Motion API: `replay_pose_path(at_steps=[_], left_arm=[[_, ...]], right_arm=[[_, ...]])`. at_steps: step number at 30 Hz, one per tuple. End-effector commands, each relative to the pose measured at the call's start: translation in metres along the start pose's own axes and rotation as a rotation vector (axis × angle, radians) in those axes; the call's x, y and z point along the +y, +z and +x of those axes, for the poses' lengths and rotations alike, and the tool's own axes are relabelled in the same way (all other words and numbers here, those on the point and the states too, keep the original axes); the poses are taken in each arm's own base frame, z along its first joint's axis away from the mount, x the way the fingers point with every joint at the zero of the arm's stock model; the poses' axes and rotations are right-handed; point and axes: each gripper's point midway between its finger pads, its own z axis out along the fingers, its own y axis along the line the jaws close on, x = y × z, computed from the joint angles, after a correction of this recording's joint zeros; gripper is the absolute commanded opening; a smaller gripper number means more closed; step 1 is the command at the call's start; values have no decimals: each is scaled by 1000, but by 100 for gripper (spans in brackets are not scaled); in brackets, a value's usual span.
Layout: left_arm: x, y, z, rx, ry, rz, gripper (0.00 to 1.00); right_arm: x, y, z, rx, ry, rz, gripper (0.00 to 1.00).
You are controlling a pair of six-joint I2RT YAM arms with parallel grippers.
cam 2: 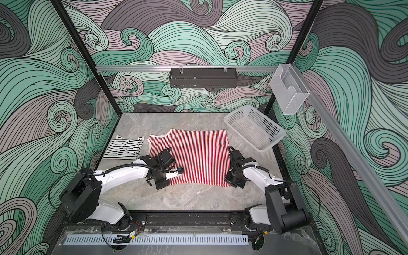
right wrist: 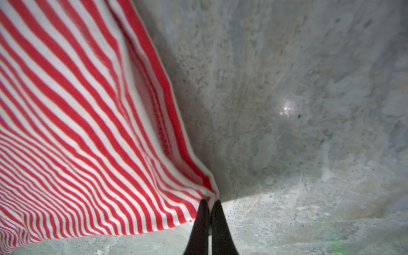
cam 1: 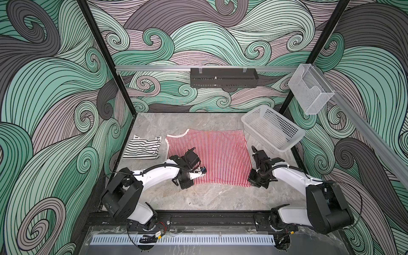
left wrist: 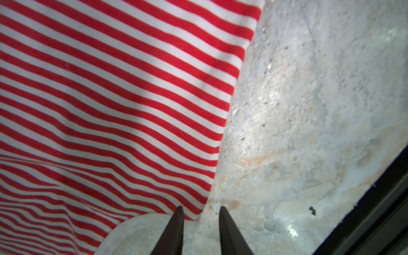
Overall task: Fold and stack tank tops
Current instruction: Fold the tank top at the center of the table.
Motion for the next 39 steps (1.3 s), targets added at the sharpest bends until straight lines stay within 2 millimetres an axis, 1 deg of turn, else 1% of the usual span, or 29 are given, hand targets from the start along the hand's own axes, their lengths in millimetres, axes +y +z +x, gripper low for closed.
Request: replay_pose_path(at_steps=[1,4,7,10,13,16,23,25,27,30,32,35,39], left_arm=[[-4,-1,7,35,39,7,31],[-2,1,13,56,51,-7,31],[-1,5,17,74,56,-17,31],[9,14,23,117,52,-65,30],[6,19,25,132,52,-51,27],[4,20,23,116,50,-36,26],[-5,21,20,107,53,20,6],[-13,17,20,104,57,67,0],[-23,8,20,99,65,118,0],[-37,-15,19,82,84,195,0],[-41,-30,16,60,95,213,0],[-36,-41,14,56,107,188,0],[-13,-37,14,73,121,88,0]], right_arm=[[4,-15,-9,-33,-13,1,0],[7,-21,-12,-47,-19,-3,0],[8,-22,-13,-47,-20,-9,0],[11,-23,-13,-43,-22,-21,0],[13,-25,-14,-46,-23,-31,0],[16,-28,-15,-49,-24,-45,0],[18,-32,-14,-43,-15,-82,0],[19,-32,-11,-35,-13,-103,0],[18,-35,-7,-27,-13,-120,0],[14,-44,-1,-26,-18,-128,0],[12,-52,0,-40,-17,-141,0],[14,-66,-4,-58,-8,-172,0],[26,-78,-21,-71,-9,-208,0]])
